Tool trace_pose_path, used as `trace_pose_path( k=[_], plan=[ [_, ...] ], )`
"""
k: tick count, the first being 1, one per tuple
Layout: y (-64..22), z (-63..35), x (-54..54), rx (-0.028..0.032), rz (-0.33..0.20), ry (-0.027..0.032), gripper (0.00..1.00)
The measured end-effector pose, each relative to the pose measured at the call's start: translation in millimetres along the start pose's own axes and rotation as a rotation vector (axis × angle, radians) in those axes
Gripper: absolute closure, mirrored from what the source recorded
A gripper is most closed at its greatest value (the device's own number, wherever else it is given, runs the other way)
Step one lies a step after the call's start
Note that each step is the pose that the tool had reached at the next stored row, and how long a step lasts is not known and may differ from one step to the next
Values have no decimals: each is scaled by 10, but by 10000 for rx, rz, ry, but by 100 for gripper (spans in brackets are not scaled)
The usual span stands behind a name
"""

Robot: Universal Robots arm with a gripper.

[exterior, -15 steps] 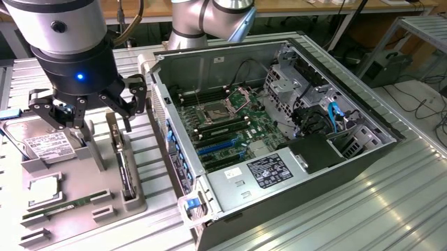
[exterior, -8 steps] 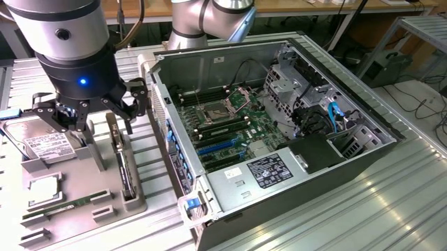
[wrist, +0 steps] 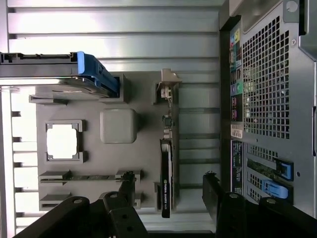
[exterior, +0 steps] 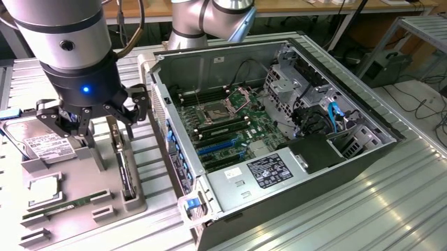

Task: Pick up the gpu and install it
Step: 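Pick up the gpu and move the gpu toward the slot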

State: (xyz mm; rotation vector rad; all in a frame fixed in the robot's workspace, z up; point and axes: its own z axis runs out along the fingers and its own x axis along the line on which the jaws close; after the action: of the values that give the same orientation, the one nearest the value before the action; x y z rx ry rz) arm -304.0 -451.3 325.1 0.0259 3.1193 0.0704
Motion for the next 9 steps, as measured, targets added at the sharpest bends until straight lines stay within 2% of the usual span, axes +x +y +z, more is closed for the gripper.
trace_pose_path(
  k=[9],
  plan=[
    [-5,98,2,0,-1,-1,34]
  ],
)
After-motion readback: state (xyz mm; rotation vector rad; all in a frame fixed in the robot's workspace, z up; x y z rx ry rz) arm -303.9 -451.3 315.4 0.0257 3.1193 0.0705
